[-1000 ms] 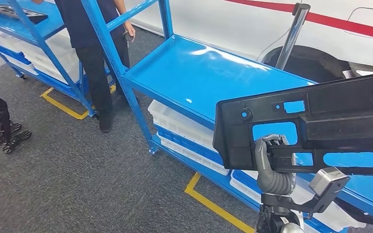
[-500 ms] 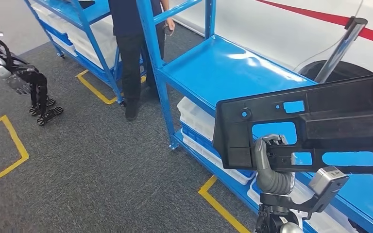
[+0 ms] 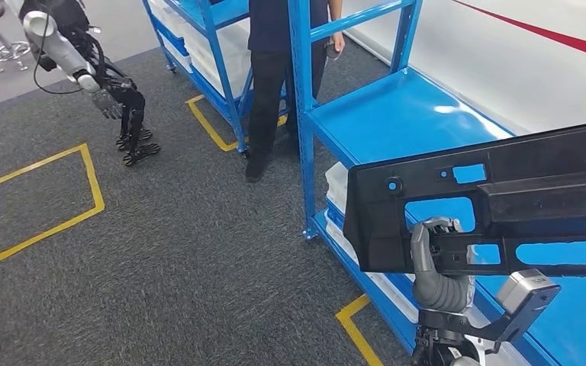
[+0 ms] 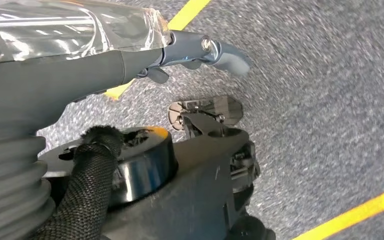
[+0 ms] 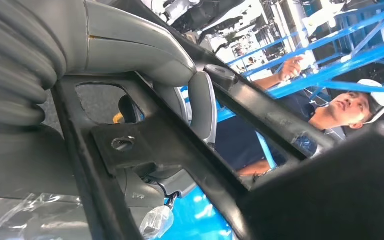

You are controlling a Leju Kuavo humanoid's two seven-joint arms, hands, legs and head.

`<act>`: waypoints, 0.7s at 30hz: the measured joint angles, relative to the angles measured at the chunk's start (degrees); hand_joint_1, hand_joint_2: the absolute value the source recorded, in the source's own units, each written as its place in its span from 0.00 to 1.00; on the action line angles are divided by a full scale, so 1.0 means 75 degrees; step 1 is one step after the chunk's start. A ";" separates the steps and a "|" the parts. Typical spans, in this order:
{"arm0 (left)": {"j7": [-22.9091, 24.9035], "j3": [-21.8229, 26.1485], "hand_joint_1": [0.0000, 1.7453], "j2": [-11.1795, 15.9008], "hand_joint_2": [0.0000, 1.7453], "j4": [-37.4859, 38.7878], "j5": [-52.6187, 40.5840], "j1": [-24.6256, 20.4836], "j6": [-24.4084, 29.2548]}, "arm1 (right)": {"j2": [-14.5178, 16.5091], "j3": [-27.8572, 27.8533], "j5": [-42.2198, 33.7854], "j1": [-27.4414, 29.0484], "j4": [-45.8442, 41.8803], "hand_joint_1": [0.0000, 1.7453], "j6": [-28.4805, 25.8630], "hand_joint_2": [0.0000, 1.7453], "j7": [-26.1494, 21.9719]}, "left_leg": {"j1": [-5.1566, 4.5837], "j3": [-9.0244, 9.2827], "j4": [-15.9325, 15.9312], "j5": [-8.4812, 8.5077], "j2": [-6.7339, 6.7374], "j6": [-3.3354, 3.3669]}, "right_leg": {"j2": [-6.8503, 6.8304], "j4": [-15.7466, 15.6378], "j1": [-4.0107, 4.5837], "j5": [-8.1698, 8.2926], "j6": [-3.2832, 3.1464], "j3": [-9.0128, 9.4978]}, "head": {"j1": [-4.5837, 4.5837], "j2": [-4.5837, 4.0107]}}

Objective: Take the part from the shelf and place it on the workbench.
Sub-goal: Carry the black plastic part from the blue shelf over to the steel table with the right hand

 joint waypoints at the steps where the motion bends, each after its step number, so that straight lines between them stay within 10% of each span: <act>1: 0.0000 0.0012 0.00 0.0003 1.00 0.0000 -0.0001 0.0000 0.0000 | 0.0002 -0.0001 -0.0001 -0.0003 0.0003 1.00 0.0001 1.00 -0.0001 | 0.0006 -0.0185 0.0363 -0.0157 0.0241 -0.0034 | -0.0096 -0.0001 0.0008 -0.0008 -0.0030 0.0014 | -0.0001 0.0000; 5: 0.0000 0.0047 0.00 -0.0020 1.00 0.0000 -0.0016 -0.0006 0.0000 | 0.0003 -0.0002 0.0001 0.0008 0.0004 1.00 0.0001 1.00 -0.0003 | -0.0001 -0.1146 0.2045 -0.0669 0.0730 -0.0055 | -0.0534 -0.0002 0.0097 -0.0072 -0.0107 0.0048 | -0.0004 0.0000; 7: 0.0000 0.0053 0.00 -0.0023 1.00 0.0000 -0.0018 0.0002 0.0000 | 0.0003 -0.0004 0.0002 0.0003 0.0002 1.00 0.0001 1.00 -0.0004 | -0.0062 -0.0945 0.1537 -0.0314 0.0788 0.0086 | -0.0747 -0.0013 0.0163 -0.0116 -0.0132 0.0102 | -0.0004 0.0000; 11: 0.0017 0.0056 0.00 -0.0015 1.00 0.0000 -0.0028 0.0033 -0.0001 | 0.0003 -0.0016 -0.0002 0.0005 0.0002 1.00 -0.0003 1.00 -0.0004 | -0.0401 -0.0067 -0.0235 0.0227 0.1526 0.0536 | -0.1106 -0.0139 0.0251 -0.0187 -0.0117 0.0286 | -0.0001 0.0000; 14: 0.0025 0.0060 0.00 -0.0008 1.00 0.0001 -0.0024 0.0054 0.0000 | 0.0003 -0.0033 -0.0013 -0.0002 0.0000 1.00 -0.0006 1.00 0.0004 | -0.0397 0.0071 -0.0460 0.0263 0.1273 0.0529 | -0.1283 -0.0236 0.0277 -0.0248 -0.0039 0.0413 | 0.0010 0.0000; 18: 0.0049 0.0065 0.00 -0.0037 1.00 0.0003 -0.0042 0.0018 -0.0005 | -0.0007 -0.0064 -0.0018 0.0009 0.0002 1.00 -0.0014 1.00 0.0003 | -0.0272 0.0318 -0.0707 0.0375 0.0802 0.0534 | -0.0409 0.1057 0.0268 -0.0870 0.0002 -0.0127 | 0.0124 0.0002; 21: 0.0050 0.0071 0.00 -0.0050 1.00 0.0003 -0.0033 0.0014 -0.0008 | -0.0012 -0.0079 -0.0033 0.0042 0.0007 1.00 -0.0017 1.00 0.0012 | -0.0267 0.0365 -0.0678 0.0324 0.0408 0.0525 | -0.0290 0.1648 0.0265 -0.0783 0.0043 -0.0684 | 0.0158 0.0003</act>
